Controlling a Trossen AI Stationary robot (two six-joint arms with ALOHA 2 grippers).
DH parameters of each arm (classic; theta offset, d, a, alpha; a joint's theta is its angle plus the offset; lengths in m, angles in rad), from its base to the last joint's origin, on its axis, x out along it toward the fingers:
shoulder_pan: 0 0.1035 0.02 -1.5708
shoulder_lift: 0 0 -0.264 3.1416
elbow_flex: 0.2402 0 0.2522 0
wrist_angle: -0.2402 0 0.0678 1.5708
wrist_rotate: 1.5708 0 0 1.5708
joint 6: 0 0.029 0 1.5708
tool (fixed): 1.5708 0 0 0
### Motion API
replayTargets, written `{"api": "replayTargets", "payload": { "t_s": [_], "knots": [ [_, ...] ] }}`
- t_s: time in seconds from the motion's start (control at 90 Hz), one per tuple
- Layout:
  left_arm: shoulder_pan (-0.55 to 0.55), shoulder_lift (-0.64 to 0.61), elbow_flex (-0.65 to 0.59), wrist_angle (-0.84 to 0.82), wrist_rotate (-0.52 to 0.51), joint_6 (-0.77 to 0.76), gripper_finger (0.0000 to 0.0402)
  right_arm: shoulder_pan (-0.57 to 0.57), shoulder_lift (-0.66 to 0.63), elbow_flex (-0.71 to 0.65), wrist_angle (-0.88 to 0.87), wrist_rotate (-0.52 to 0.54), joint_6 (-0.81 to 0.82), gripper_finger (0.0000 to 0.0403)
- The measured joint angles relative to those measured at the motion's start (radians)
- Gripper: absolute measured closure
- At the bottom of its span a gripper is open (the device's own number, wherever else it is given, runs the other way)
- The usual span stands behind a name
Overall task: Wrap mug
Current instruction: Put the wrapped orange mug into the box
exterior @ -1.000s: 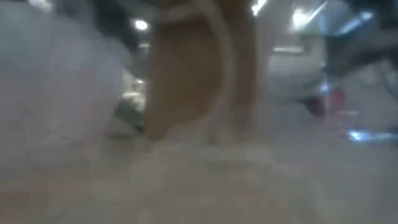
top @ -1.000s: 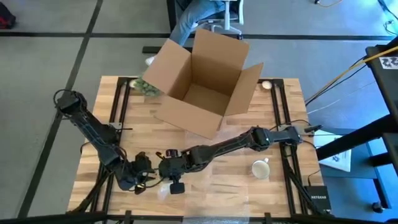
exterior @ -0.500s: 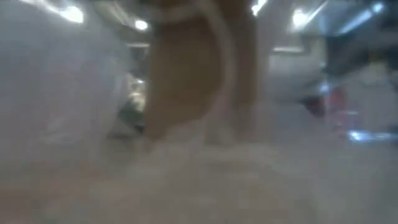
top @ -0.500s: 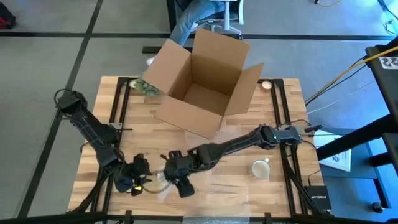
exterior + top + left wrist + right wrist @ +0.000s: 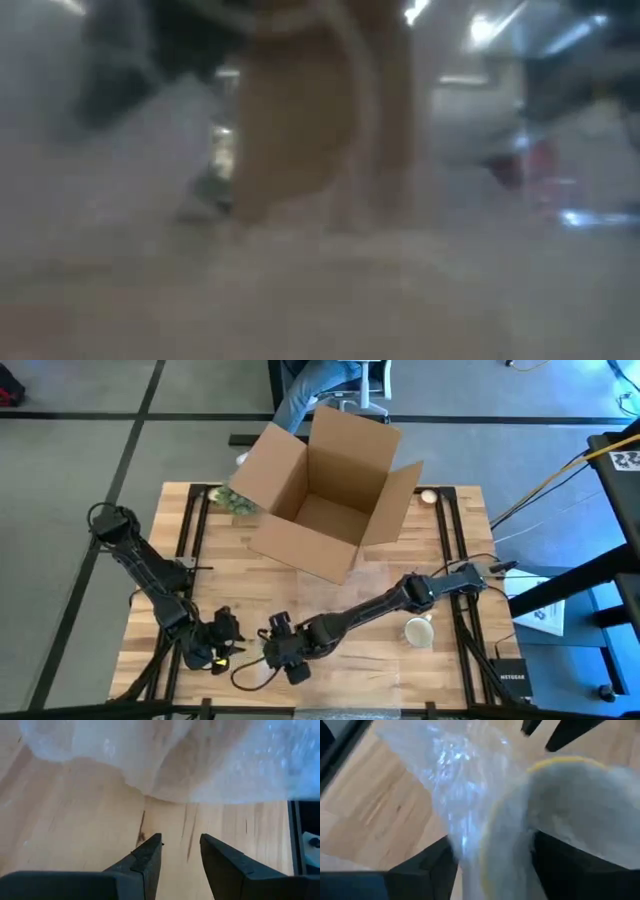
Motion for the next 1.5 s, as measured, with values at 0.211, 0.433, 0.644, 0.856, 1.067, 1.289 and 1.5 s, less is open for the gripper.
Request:
{"api": "replayTargets", "payload": {
  "t_s": [0.211,0.433,0.644,0.856,1.067,1.289,1.5],
  "knots": [
    [0.0,0.0,0.0,0.0,-0.014,-0.005,0.0282,0.0,0.003,-0.001,-0.008,-0.002,0.004,0.0341],
    [-0.002,0.0,0.0,0.001,-0.016,-0.011,0.0282,0.013,-0.03,-0.004,-0.016,-0.029,0.104,0.0375],
    [-0.007,0.0,0.0,0.0,-0.001,-0.013,0.0282,0.054,-0.146,-0.004,-0.015,-0.023,0.104,0.038],
    [-0.006,0.0,0.0,0.001,0.007,-0.012,0.0282,0.104,-0.371,-0.001,-0.001,0.059,0.065,0.038],
    [-0.006,0.0,0.0,0.006,0.001,-0.025,0.0282,0.123,-0.487,-0.005,-0.012,0.291,0.029,0.038],
    [-0.006,0.0,0.0,0.008,-0.01,-0.026,0.0282,-0.02,-0.624,0.005,-0.071,0.541,0.064,0.038],
    [-0.006,0.0,0.0,0.007,-0.019,-0.036,0.0282,-0.231,-0.619,-0.006,-0.232,0.465,0.167,0.038]
  ]
}}
